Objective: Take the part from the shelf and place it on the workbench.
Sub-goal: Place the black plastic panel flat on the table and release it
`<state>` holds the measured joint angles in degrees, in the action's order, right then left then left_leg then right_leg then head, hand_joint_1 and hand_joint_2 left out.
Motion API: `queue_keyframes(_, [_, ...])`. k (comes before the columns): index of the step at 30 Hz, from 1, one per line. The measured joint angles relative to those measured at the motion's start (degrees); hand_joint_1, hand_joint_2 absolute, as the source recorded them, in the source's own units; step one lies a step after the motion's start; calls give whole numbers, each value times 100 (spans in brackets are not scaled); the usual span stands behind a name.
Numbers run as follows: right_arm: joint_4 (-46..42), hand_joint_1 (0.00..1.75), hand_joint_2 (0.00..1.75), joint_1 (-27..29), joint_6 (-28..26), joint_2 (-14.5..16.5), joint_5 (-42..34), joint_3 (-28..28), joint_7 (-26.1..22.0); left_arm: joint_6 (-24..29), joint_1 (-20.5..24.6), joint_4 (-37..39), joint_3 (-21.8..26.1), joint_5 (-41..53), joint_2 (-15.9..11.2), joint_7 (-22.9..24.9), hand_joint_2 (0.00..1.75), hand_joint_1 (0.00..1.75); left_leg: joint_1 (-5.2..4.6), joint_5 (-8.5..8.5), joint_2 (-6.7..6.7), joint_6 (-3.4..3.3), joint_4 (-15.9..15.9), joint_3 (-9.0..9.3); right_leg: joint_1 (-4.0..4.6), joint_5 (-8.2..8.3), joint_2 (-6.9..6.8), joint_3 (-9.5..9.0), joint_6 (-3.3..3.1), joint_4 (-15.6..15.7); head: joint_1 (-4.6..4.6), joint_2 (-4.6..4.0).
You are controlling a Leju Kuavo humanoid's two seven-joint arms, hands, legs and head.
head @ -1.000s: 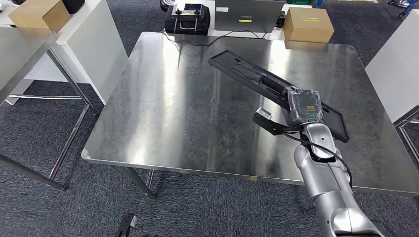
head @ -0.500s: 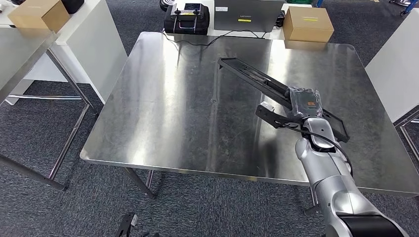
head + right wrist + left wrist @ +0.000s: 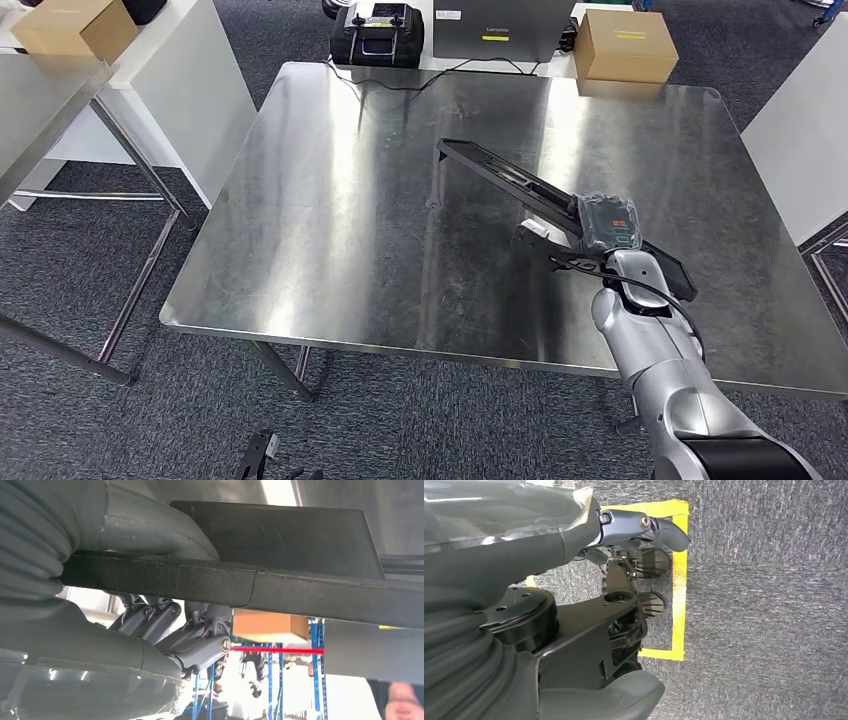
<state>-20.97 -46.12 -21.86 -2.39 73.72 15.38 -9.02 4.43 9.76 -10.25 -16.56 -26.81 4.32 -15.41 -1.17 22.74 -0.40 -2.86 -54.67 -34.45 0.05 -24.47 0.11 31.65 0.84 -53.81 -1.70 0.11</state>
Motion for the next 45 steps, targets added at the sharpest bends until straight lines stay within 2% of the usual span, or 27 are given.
queue_keyframes(4, [68,175,175,97,-8,38,-4,-7,-1,1,-1,0,4,-3,4,0,175,0,0,1,-1,-1,2,-19,0,0,0,19,0,1,1,0])
queue_keyframes(8, [105,0,0,162,-17,53,-12,-22,-1,-21,-1,0,3,2,8,-17,175,0,1,2,1,-1,3,-19,0,-1,0,20,0,1,0,0])
queue_keyframes(26, [126,0,0,156,-22,53,-19,-72,-15,-22,1,0,1,20,34,-157,175,0,1,0,3,-1,2,-7,0,0,0,9,0,0,1,0])
queue_keyframes(34, [125,0,0,70,38,89,-250,-191,-270,22,0,0,8,-1,36,-143,175,0,1,0,4,-1,2,-1,0,0,0,3,-1,-1,1,0])
queue_keyframes(37, [111,0,0,51,456,174,-750,-364,-640,23,0,0,11,-8,36,-133,175,0,1,0,5,-1,2,3,0,0,0,-1,-1,-1,1,0])
queue_keyframes(43, [-60,0,0,56,1987,374,-2052,-838,-1544,-77,-19,0,15,-3,11,-122,175,0,1,0,4,-1,2,7,1,0,0,-4,-1,-2,1,0])
queue_keyframes(45, [-155,0,0,58,2205,410,-2271,-916,-1687,-95,-35,0,17,-10,-9,-125,87,0,1,-1,4,-1,2,8,0,0,0,-4,-1,-2,1,0])
